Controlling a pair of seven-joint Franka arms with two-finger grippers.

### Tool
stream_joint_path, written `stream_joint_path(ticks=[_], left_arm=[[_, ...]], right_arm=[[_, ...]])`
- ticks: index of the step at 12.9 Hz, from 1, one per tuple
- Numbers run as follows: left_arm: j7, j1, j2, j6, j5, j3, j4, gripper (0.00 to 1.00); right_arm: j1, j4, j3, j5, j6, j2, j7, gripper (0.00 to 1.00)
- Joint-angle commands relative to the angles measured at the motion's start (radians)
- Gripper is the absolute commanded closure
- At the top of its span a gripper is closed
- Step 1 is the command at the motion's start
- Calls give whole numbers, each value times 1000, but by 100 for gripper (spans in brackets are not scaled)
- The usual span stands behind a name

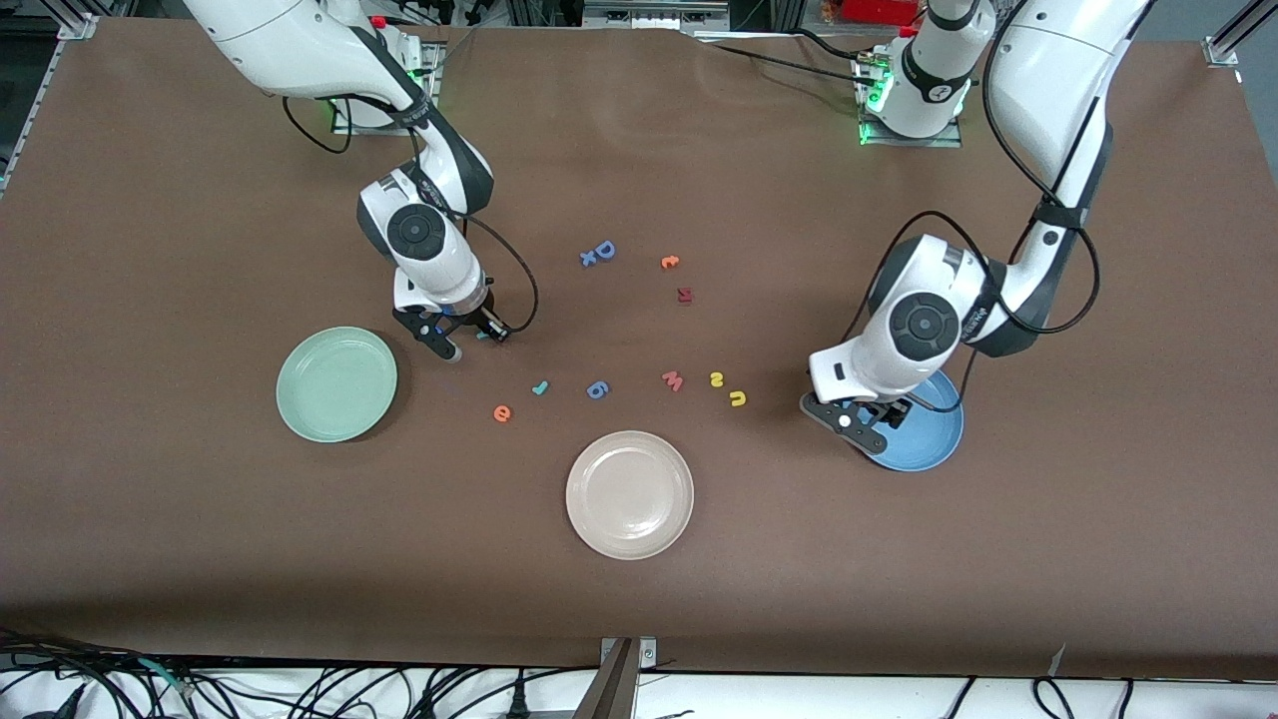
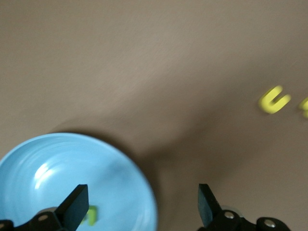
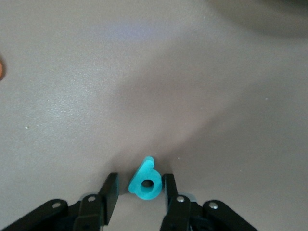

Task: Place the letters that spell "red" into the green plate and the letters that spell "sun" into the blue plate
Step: 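Release the green letter onto the blue plate with the left gripper, then grasp the blue 6 with the right gripper while the left gripper reaches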

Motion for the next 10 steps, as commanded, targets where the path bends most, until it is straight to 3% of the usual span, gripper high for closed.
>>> stream_joint_path(ticks=[1,5,10], left_arm=[[-134,-7,-13,-33,8,-35,20,0],[-453,-10,-29,-107,4,-118,22,0],[-763,-48,-30,-156,3,-180,19,0]], right_arm=[[-35,-32,9,-16,10,-21,-22,54],[-35,-32,9,-16,10,-19,-22,55],[-35,-32,9,-16,21,-12,-25,69]])
